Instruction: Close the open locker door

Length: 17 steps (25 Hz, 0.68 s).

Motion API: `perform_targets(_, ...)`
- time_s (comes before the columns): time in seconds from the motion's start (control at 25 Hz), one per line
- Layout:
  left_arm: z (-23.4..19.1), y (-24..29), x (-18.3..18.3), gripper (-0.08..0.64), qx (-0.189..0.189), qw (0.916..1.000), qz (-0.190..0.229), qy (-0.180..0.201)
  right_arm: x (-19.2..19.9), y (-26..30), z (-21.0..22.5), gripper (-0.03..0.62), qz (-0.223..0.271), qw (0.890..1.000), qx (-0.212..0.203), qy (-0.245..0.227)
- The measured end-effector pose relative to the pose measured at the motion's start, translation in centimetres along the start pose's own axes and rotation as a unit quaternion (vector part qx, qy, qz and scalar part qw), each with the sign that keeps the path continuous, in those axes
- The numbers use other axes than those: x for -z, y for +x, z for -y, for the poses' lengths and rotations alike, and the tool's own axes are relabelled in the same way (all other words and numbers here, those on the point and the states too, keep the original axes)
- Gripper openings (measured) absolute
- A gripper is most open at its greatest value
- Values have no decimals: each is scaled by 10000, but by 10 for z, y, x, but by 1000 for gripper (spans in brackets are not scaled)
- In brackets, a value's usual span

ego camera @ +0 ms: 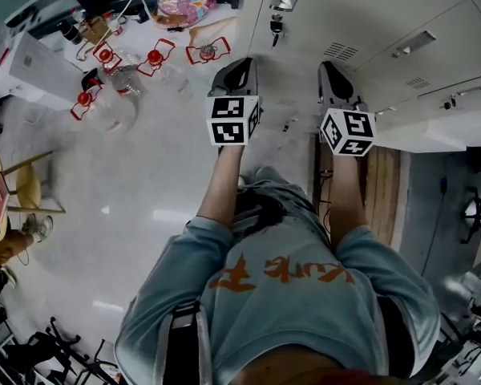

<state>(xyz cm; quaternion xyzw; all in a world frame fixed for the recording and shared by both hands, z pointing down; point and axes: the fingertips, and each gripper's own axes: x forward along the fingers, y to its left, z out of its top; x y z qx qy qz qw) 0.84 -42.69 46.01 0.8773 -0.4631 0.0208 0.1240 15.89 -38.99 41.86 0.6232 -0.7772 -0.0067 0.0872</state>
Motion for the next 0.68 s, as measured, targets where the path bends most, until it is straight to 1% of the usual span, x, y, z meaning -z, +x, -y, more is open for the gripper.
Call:
perform_targets(0.2, -15, -5, 7, 18, -199, 9997, -59, -88, 1, 4, -5, 46, -4, 9999, -105, -6)
perform_targets(0.44, -21, -8, 9, 18, -297, 9995, -59, -100, 0, 10, -15, 46, 25, 9996, -269, -37)
perform_targets(0.56, -19, -6, 9, 18, -177, 9998, -56, -93, -1, 11, -18, 46, 50, 9995, -311, -54)
perform_targets(0.68, -9, -3, 7, 18, 130, 9998, -59, -104, -2, 13, -19, 46, 58, 9993, -346, -106)
